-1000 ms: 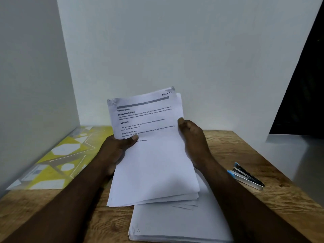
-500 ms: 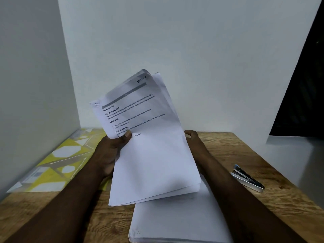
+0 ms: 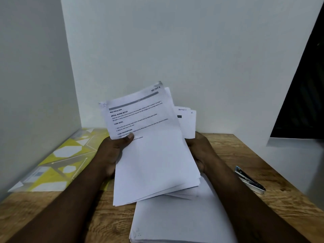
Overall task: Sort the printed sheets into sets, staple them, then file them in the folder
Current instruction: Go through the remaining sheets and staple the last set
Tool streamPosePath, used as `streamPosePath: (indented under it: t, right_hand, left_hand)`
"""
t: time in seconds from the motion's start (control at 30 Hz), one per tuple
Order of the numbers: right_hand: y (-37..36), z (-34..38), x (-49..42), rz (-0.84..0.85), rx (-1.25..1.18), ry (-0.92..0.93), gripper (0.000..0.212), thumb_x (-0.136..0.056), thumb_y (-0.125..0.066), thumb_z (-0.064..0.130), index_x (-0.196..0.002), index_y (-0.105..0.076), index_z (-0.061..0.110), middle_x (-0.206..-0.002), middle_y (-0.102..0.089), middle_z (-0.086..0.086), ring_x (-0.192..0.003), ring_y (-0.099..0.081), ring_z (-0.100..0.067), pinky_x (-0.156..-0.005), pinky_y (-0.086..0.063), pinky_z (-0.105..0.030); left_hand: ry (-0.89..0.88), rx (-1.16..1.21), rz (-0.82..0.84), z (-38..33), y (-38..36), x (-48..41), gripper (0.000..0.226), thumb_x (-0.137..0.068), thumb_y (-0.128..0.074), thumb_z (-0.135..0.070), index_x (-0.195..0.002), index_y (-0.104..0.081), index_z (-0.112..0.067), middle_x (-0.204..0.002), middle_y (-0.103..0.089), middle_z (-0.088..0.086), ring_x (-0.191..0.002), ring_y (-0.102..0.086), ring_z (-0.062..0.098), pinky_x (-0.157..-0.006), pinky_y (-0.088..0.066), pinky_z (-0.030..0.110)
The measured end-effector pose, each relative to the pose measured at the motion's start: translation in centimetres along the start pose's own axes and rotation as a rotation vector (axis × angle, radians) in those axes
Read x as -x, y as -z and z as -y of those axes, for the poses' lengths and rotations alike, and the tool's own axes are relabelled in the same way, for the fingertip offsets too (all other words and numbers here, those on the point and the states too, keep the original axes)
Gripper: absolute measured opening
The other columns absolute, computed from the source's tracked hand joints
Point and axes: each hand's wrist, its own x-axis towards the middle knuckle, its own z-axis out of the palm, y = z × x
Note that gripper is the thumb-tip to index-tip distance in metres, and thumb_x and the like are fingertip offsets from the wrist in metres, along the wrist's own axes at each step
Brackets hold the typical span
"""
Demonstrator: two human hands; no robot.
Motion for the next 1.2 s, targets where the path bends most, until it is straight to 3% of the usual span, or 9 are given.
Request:
streamPosePath:
  t: [0.07,0.2,0.37,0.5,0.57,0.73,0.87,1.0,1.2]
  right_hand:
    - [0.3,-0.3,-0.3,-0.065,0.086,0.075,0.037,-0.083,-0.077,-0.006,-0.117,-0.073,0.008,-0.110,-0.080,-0.012,-0.102,-0.077,-0.038,-0.091,-0.062,-0.060]
    - [0.3,-0.6,-1.0,-0.136,0.138,0.147,0.043,-0.078,-0.087,0.000,-0.116,-0.072,0.011,-0.108,-0.081,-0.006,-0.104,-0.077,-0.034,-0.094,-0.060,-0.062]
    - [0.5,-0.9,-1.4,-0.253,0.156,0.271,0.077,-0.063,-0.095,0.032,-0.126,-0.053,0.044,-0.117,-0.078,0.001,-0.106,-0.076,-0.020,-0.093,-0.061,-0.042]
    - [0.6,-0.9,-1.6,-0.257,0.220,0.372,0.028,-0.083,-0.085,0.038,-0.105,-0.068,0.037,-0.118,-0.074,0.013,-0.120,-0.066,-0.010,-0.106,-0.052,-0.038]
    - [0.4,-1.1,-1.8,-0.189,0.210,0.315,0.028,-0.079,-0.082,0.051,-0.094,-0.077,0.028,-0.109,-0.078,0.012,-0.115,-0.069,-0.013,-0.110,-0.051,-0.041]
    - [0.1,-1.4,-1.8,-0.035,0.199,0.214,0.023,-0.079,-0.086,0.037,-0.069,-0.072,0.021,-0.079,-0.063,0.001,-0.081,-0.057,-0.019,-0.085,-0.046,-0.039]
    - [0.6,-1.2,-1.7,-0.103,0.174,0.197,0.046,-0.085,-0.088,0.020,-0.057,-0.052,0.022,-0.056,-0.047,0.007,-0.048,-0.039,-0.009,-0.054,-0.035,-0.023]
    - [0.5,-1.0,-1.4,-0.145,0.132,0.191,0.058,-0.066,-0.096,0.043,-0.064,-0.040,0.027,-0.077,-0.039,-0.007,-0.068,-0.031,-0.023,-0.063,-0.027,-0.035]
    - [0.1,-1.2,-1.6,-0.187,0.110,0.220,0.052,-0.083,-0.084,0.049,-0.066,-0.040,0.026,-0.076,-0.035,-0.008,-0.067,-0.026,-0.024,-0.063,-0.026,-0.036]
  left_hand:
    - [0.040,-0.007,-0.012,0.2,0.1,-0.2,0.041,-0.087,-0.075,-0.011,-0.127,-0.072,-0.011,-0.122,-0.076,0.012,-0.110,-0.074,0.036,-0.096,-0.057,0.049]
    - [0.063,-0.013,-0.026,0.5,0.3,-0.5,0.038,-0.091,-0.073,-0.007,-0.129,-0.071,-0.009,-0.122,-0.076,0.013,-0.111,-0.073,0.038,-0.100,-0.055,0.053]
    - [0.047,-0.026,-0.052,0.4,0.3,-0.4,0.035,-0.091,-0.075,-0.008,-0.126,-0.073,-0.010,-0.119,-0.078,0.011,-0.109,-0.075,0.035,-0.099,-0.056,0.052]
    - [0.030,-0.031,-0.038,0.5,0.3,-0.4,0.037,-0.090,-0.075,-0.010,-0.127,-0.072,-0.011,-0.121,-0.077,0.011,-0.109,-0.075,0.034,-0.095,-0.057,0.048]
    - [0.028,-0.029,-0.034,0.4,0.2,-0.3,0.036,-0.092,-0.073,-0.009,-0.128,-0.072,-0.012,-0.121,-0.077,0.010,-0.109,-0.075,0.033,-0.093,-0.057,0.045]
    - [0.030,-0.035,-0.039,0.1,-0.1,0.0,0.034,-0.093,-0.073,-0.009,-0.126,-0.072,-0.011,-0.118,-0.078,0.009,-0.107,-0.076,0.033,-0.087,-0.060,0.043]
    - [0.046,-0.034,-0.046,0.0,-0.2,0.0,0.033,-0.092,-0.074,-0.009,-0.125,-0.073,-0.011,-0.117,-0.078,0.010,-0.103,-0.077,0.032,-0.082,-0.062,0.041]
    - [0.045,-0.035,-0.068,0.1,-0.3,0.1,0.029,-0.093,-0.074,-0.009,-0.121,-0.074,-0.011,-0.112,-0.080,0.009,-0.098,-0.078,0.031,-0.078,-0.063,0.040]
    - [0.033,-0.039,-0.083,0.2,-0.2,-0.1,0.030,-0.092,-0.075,-0.010,-0.122,-0.073,-0.011,-0.112,-0.080,0.009,-0.099,-0.078,0.031,-0.082,-0.061,0.040]
